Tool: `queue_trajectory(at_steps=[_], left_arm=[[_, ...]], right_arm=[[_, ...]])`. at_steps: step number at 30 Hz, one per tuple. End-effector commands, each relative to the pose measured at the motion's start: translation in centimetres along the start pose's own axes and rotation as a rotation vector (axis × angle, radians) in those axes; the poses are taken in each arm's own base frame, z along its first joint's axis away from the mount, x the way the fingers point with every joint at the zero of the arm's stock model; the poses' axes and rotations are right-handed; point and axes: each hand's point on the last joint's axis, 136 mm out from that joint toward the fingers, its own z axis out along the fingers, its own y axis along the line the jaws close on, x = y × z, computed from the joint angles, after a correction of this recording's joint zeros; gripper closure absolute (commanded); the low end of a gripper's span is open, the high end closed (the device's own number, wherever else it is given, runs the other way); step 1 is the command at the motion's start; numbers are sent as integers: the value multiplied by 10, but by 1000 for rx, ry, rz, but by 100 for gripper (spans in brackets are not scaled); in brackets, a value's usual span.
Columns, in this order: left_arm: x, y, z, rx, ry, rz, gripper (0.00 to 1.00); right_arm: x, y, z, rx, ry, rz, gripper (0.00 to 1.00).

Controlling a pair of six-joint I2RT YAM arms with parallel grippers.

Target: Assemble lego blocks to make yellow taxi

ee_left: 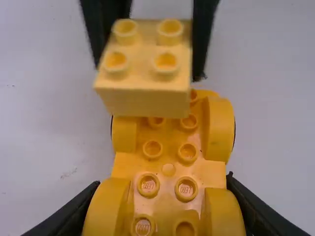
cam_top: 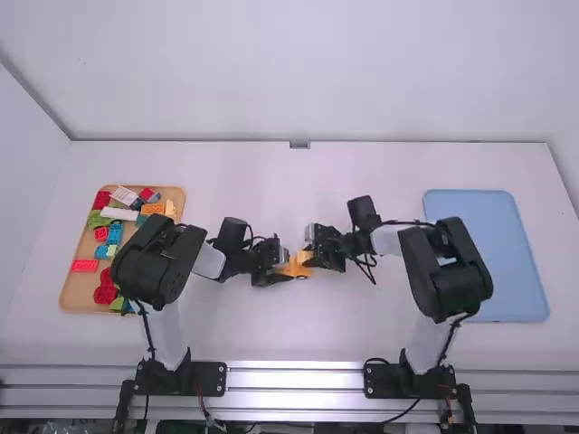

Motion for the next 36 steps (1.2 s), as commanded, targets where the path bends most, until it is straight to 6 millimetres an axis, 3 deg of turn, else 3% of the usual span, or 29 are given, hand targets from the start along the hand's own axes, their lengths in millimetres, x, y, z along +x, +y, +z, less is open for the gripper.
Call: queue_trajectory(at_steps=[1, 6, 18, 22, 36], left_arm=[[11, -4, 4, 30, 42, -83, 48], [13, -3, 4, 77, 98, -76, 57], [15, -7, 3, 51, 62, 5, 54], [23, 0, 3, -10, 101, -51, 57], [21, 4, 3, -5, 106, -62, 58]], right_arm=[[-4, -7, 2, 10, 17, -61, 84], [-1, -8, 2, 12, 24, -55, 84], [3, 2, 5, -13, 35, -35, 84], [4, 3, 5, -16, 37, -29, 83], [4, 10, 14, -34, 68, -47, 84]])
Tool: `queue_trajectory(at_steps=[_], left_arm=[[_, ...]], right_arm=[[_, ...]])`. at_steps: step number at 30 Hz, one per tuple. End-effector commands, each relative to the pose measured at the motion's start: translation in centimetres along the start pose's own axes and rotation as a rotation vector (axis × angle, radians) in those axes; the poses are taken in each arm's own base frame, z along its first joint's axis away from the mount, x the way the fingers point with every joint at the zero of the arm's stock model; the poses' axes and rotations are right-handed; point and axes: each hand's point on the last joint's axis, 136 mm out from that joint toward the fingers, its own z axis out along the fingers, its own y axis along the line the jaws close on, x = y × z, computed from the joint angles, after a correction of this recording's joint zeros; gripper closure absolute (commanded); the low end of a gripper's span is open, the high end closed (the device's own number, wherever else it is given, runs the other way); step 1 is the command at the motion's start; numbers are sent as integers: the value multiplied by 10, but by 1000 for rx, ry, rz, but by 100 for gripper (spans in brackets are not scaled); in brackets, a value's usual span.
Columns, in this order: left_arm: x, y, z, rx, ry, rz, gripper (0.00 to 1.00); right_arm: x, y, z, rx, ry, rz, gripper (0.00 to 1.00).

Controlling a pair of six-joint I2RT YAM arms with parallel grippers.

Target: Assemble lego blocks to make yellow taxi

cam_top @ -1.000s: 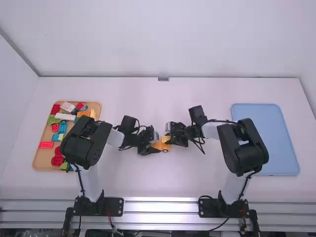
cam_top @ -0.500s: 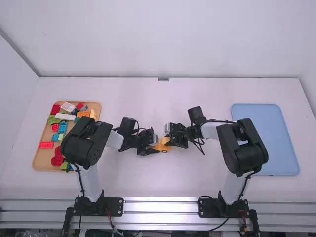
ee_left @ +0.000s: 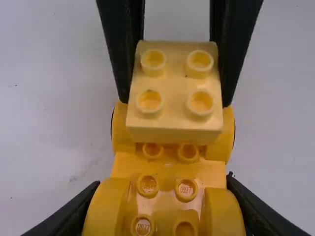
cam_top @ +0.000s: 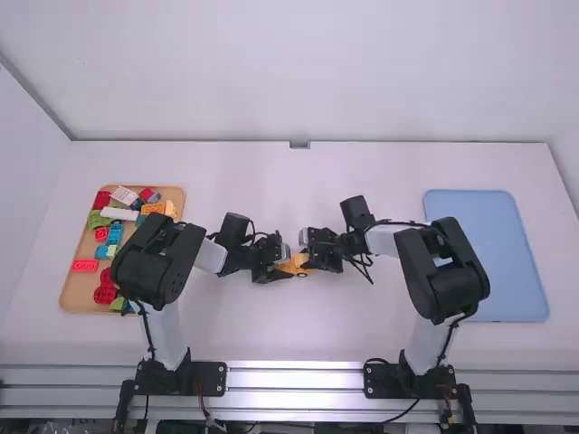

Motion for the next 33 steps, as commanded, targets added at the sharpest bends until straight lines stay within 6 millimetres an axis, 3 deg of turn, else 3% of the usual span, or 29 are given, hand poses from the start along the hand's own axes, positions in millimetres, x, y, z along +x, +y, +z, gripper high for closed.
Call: queue_trajectory(at_steps=[1, 10, 19, 24, 33], left_arm=[[21, -5, 3, -8, 75, -65, 58], [21, -5, 3, -7, 76, -65, 58], [22, -5, 3, -8, 76, -65, 58], [22, -5, 3, -8, 76, -65, 58], [21, -5, 3, -8, 75, -65, 58]], right_arm=[[2, 4, 5, -12, 9, -3, 84], [15, -4, 13, 70, 72, 30, 84], [4, -2, 1, 2, 47, 30, 83], [15, -4, 2, 18, 103, 48, 84], [15, -5, 2, 22, 102, 49, 83]])
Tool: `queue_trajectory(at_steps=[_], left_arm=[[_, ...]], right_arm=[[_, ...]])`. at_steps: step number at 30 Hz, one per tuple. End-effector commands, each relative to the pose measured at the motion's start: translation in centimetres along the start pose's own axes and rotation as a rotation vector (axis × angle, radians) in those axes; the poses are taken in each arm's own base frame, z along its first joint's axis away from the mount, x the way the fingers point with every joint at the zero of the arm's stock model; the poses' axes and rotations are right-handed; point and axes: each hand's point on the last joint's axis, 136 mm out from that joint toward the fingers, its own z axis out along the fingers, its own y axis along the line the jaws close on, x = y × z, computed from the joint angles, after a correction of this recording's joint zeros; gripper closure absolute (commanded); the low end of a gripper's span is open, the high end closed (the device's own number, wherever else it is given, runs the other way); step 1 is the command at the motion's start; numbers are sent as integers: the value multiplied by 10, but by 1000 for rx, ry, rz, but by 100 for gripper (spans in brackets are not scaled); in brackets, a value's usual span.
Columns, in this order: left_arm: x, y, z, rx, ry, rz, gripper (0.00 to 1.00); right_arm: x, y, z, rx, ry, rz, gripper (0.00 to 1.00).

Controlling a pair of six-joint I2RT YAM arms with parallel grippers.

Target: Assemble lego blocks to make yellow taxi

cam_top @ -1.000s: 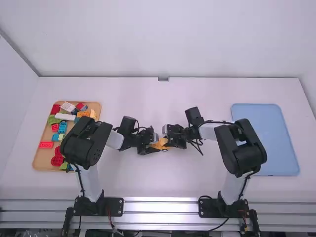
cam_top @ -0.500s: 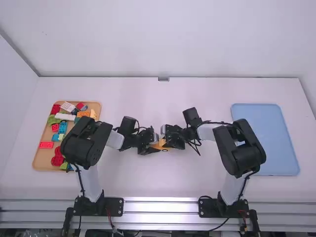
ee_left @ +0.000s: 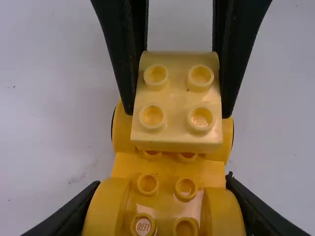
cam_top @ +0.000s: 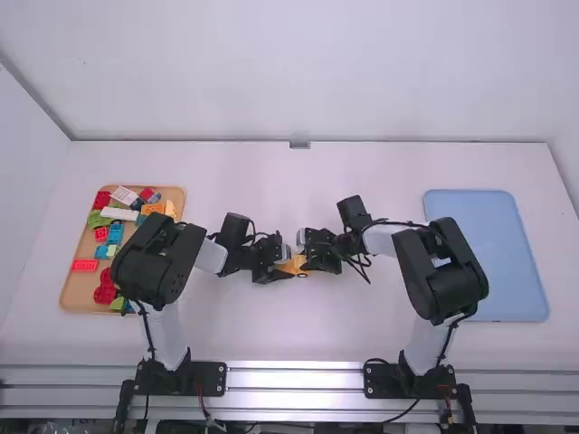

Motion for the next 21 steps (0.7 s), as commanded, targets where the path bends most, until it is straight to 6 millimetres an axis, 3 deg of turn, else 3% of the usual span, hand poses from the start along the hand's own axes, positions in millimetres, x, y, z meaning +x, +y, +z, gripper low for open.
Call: queue_trajectory(at_steps=[1, 17, 19, 21], left_arm=[[21, -5, 3, -6, 75, -67, 58], [22, -5, 3, -6, 75, -67, 58], [22, -5, 3, -6, 75, -67, 58], [22, -5, 3, -6, 75, -67, 58]], right_arm=[[8, -6, 0, 22, 40, 9, 83], [10, -10, 0, 40, 57, 0, 83], [10, -10, 0, 40, 56, 0, 80], [10, -10, 0, 39, 56, 0, 70]])
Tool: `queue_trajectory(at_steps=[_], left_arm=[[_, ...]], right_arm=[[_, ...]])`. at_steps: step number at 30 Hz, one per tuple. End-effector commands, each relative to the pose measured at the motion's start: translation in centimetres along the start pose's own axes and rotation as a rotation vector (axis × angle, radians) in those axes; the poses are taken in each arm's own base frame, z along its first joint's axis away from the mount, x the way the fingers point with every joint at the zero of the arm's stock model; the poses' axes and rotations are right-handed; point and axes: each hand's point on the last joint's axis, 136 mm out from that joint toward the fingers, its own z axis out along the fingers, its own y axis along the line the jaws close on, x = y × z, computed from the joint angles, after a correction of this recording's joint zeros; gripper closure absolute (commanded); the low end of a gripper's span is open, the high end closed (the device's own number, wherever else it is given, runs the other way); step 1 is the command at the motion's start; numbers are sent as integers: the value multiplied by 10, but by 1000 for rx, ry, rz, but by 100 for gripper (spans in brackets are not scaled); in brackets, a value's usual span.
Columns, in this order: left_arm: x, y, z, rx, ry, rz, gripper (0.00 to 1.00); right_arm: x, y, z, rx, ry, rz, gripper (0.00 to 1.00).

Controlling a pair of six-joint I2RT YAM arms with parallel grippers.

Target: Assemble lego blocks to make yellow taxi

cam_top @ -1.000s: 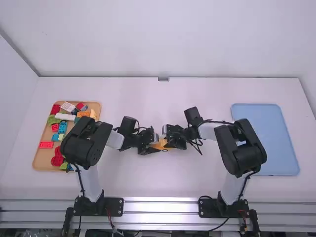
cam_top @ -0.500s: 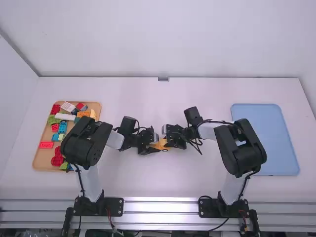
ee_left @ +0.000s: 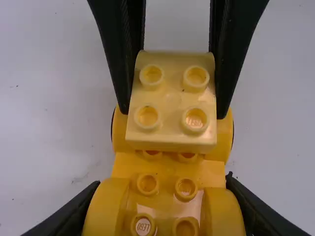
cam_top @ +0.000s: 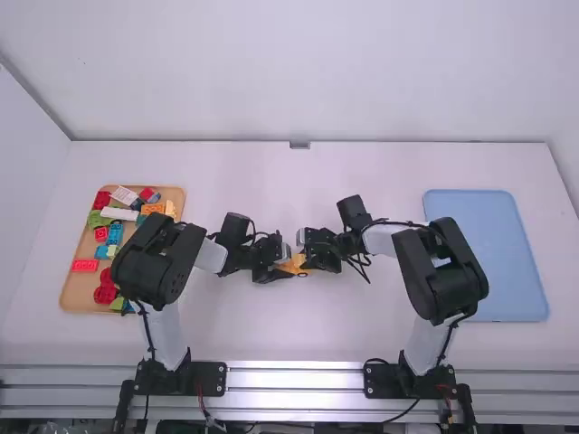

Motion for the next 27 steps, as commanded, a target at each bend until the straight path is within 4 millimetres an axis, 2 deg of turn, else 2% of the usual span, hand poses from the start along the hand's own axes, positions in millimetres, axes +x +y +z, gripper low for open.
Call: queue_trajectory(at_steps=[1, 3, 10, 16, 19, 25, 27], left_arm=[[22, -7, 3, 0, 72, -66, 58], [22, -7, 3, -1, 72, -66, 58], [22, -7, 3, 0, 72, -66, 58], [22, -7, 3, -1, 72, -66, 57], [22, -7, 3, 0, 72, -65, 58], [22, -7, 3, -1, 72, -65, 57], [22, -7, 3, -1, 72, -65, 57]], right_arm=[[10, -6, 0, 24, 51, 12, 68], [10, -6, 0, 24, 50, 13, 62], [5, -6, -1, 15, 20, 5, 55], [1, -9, -8, 12, -27, 23, 52], [-2, -8, -15, 2, -70, 42, 46], [-15, -2, -27, -32, -186, -8, 43], [-18, -2, -31, -34, -221, -7, 45]])
